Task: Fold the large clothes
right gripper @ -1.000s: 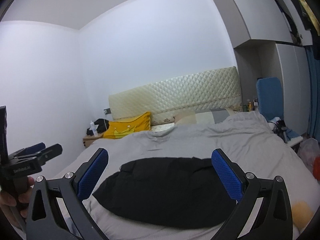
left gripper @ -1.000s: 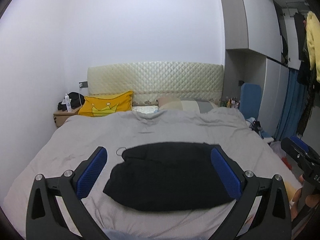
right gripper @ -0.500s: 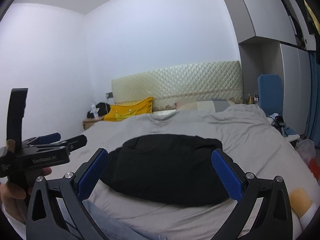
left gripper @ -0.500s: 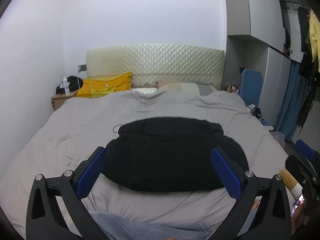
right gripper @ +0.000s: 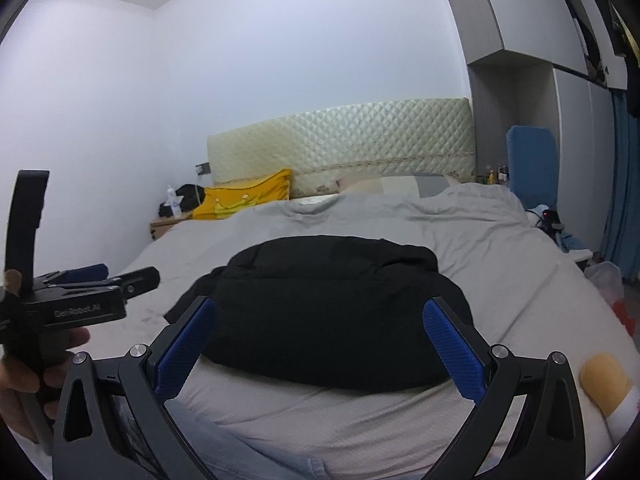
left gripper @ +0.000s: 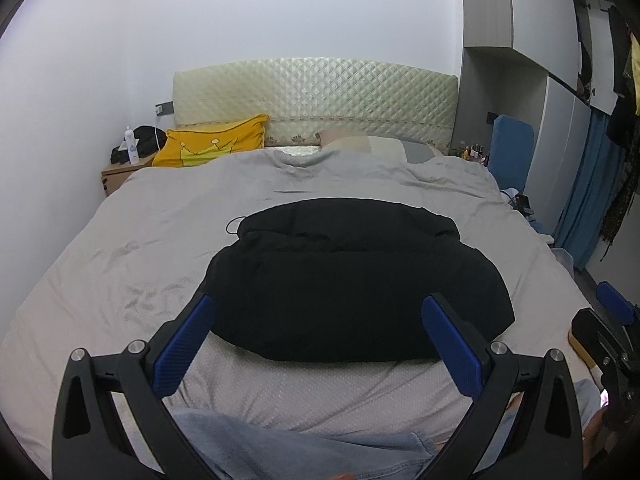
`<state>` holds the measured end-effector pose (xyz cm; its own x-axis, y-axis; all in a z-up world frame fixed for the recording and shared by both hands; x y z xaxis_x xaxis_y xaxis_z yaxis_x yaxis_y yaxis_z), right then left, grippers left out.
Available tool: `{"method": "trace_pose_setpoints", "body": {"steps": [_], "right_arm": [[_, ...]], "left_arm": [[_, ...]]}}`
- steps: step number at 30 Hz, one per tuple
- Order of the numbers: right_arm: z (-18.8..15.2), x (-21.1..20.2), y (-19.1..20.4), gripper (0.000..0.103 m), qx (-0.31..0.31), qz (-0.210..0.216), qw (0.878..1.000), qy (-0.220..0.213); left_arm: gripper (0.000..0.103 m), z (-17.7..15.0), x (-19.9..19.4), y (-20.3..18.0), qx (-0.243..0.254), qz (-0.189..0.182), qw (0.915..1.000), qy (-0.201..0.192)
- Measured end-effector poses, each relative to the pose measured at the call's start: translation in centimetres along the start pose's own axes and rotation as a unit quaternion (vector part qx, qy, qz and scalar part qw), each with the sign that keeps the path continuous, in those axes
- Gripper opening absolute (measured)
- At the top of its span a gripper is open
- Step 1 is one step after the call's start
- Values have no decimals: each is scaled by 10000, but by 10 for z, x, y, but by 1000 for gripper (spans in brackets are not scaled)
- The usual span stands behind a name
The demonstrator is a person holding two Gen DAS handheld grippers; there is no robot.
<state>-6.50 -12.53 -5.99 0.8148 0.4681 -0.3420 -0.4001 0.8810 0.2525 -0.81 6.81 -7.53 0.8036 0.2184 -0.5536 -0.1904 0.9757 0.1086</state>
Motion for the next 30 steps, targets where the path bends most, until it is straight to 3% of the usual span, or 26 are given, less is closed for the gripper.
{"method": "trace_pose_setpoints", "body": {"steps": [30], "right_arm": [[5, -11, 2, 103, 38, 82, 9999, -48]], "left_arm": [[103, 0, -11, -4, 55, -246, 9997, -5]]}}
Point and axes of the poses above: each gripper's, at about its wrist camera, not at the fingertips, and x roughly the way its jaws point, y to its left, z to its top, the point moved 1 cm from there along x, roughly the way its jaws point, and after that the axes turned 15 degrees about z, right-handed, at the moved point
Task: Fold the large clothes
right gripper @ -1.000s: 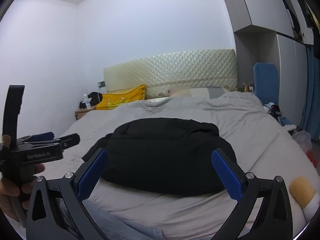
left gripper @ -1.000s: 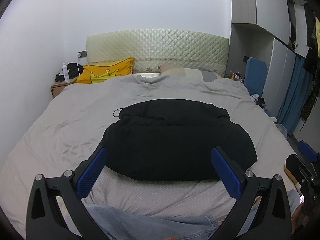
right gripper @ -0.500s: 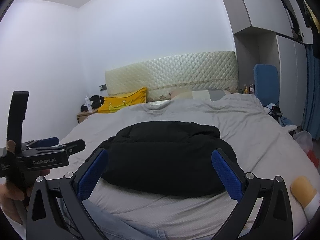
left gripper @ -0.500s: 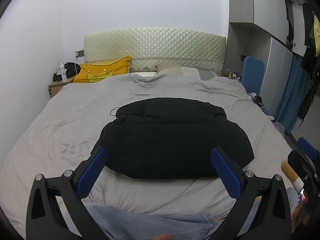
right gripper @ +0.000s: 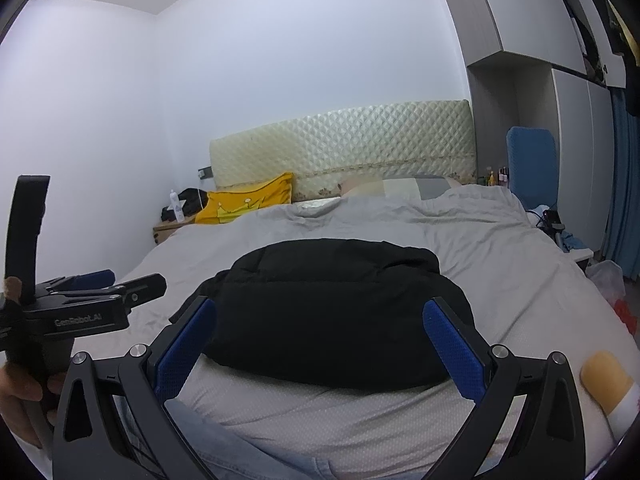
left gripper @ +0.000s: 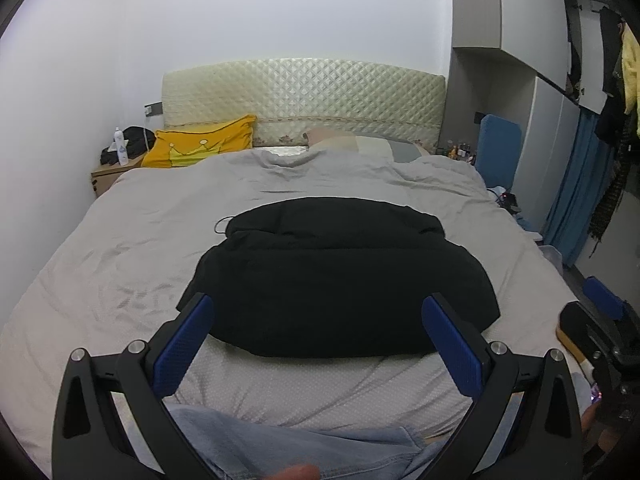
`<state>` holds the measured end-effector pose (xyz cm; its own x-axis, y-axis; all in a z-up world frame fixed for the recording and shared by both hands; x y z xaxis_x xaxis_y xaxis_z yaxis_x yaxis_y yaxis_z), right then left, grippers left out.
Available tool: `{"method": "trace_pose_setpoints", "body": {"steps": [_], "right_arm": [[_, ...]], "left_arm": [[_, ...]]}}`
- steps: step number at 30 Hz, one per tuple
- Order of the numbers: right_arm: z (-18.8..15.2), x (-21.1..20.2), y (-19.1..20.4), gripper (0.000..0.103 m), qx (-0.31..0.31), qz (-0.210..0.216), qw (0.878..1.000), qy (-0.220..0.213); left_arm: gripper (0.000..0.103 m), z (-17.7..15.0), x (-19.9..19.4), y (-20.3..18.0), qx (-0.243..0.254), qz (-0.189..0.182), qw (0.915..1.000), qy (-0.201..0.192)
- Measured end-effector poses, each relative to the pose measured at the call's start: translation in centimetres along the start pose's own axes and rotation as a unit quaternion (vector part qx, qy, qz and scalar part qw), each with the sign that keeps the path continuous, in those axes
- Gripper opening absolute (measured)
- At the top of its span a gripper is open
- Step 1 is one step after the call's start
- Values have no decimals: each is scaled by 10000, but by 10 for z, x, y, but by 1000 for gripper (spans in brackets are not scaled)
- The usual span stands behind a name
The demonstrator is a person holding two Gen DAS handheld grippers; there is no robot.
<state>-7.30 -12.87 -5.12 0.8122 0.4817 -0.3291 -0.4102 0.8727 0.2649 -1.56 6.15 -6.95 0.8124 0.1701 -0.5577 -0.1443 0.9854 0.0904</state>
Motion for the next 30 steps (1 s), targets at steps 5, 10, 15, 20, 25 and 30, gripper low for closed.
{"method": "trace_pose_setpoints", "body": {"steps": [5, 10, 15, 20, 25, 30], "right_arm": [[0, 3, 1, 103, -1, 19, 10000, 54], [-1, 3, 1, 103, -8, 1, 10000, 68], [-3, 3, 1, 103, -9, -9, 10000, 57], [-3, 2, 2, 103, -3, -30, 10000, 35], [-4, 1, 3, 103, -1, -35, 10000, 28], [-5, 1, 3, 103, -27, -48, 10000, 54]], "left_arm": [[103, -1, -1, -1, 18, 8, 10000, 5], [103, 0, -3, 0, -13, 39, 10000, 1], [103, -1, -3, 1, -26, 46, 10000, 36], [103, 1, -3, 1, -43, 52, 10000, 30], [103, 1, -3, 2, -55, 48, 10000, 28], [103, 1, -3, 2, -62, 45, 10000, 27]]}}
Point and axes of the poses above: each gripper's, at about its wrist camera, not at the fingertips, and x roughly the way its jaws point, y to its left, z to its top, the point moved 1 cm from there along x, roughly the way its jaws point, and after that the axes turned 15 degrees about z, right-handed, at the moved point
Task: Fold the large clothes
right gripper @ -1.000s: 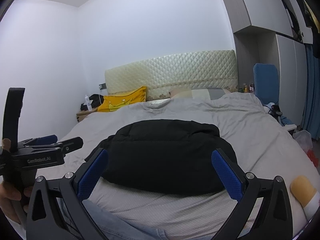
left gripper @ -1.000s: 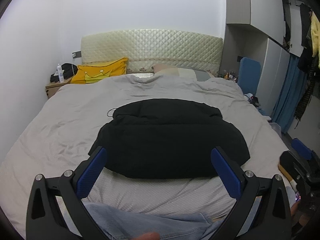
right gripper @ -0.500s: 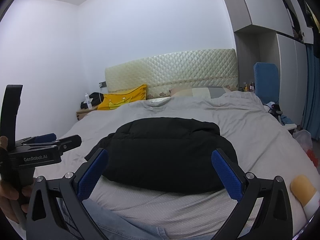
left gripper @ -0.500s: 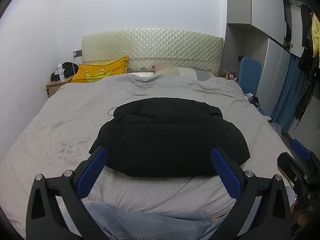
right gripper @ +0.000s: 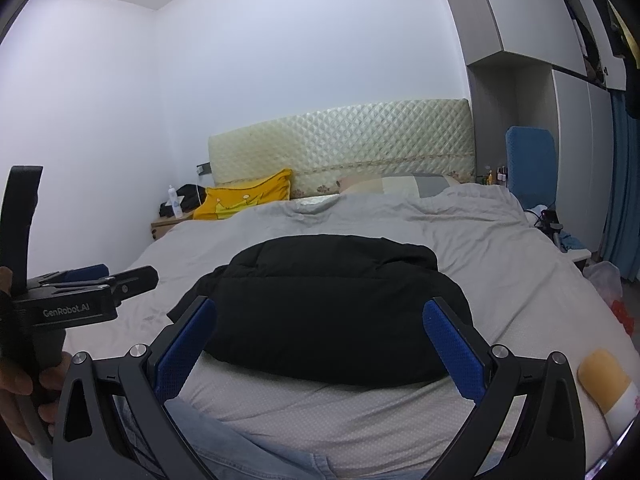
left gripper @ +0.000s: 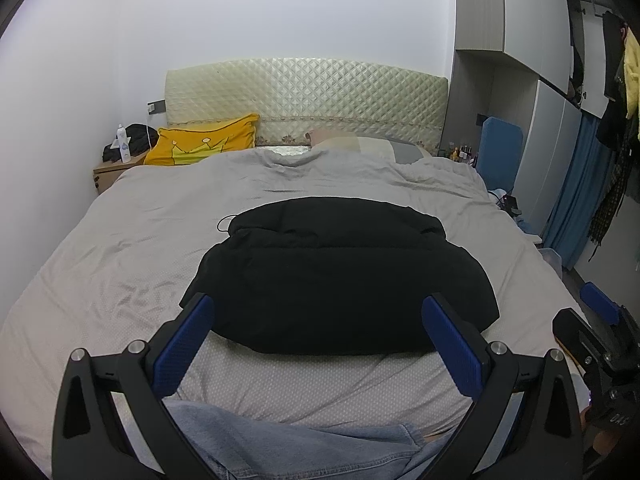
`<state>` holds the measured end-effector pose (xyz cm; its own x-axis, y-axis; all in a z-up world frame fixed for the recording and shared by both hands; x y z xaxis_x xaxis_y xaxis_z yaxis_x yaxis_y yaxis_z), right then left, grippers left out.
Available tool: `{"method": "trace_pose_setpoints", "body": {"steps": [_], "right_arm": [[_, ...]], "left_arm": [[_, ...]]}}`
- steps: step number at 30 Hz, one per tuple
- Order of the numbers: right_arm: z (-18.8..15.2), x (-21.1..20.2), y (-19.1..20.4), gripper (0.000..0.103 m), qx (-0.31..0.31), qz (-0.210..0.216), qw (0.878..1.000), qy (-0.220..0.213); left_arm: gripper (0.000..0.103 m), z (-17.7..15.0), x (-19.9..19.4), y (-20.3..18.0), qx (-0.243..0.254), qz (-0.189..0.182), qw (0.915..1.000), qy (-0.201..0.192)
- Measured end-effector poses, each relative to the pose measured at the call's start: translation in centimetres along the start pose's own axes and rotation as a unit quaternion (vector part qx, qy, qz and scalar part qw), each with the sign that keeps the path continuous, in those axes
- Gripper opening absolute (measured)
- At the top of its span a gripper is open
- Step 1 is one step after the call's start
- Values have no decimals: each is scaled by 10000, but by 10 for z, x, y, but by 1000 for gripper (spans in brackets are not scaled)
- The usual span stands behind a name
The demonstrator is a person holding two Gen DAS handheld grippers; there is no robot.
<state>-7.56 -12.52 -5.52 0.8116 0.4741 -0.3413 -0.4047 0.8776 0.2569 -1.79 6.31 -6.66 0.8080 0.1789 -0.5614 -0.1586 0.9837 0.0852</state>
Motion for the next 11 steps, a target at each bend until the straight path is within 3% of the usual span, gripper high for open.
{"method": "trace_pose_setpoints", "body": {"steps": [11], "right_arm": [[2, 0, -1, 103, 11, -18, 10000, 8]], "left_arm": [[103, 0, -1, 1, -14, 17, 10000, 3]]}}
Point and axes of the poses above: each gripper's, at about its wrist camera, not at the fingertips, and x roughly the way its jaws point, y to its left, z to its top, the point moved 1 cm from there along x, roughly the way its jaws point, and after that the axes turned 15 degrees about z, right-handed, at the moved point
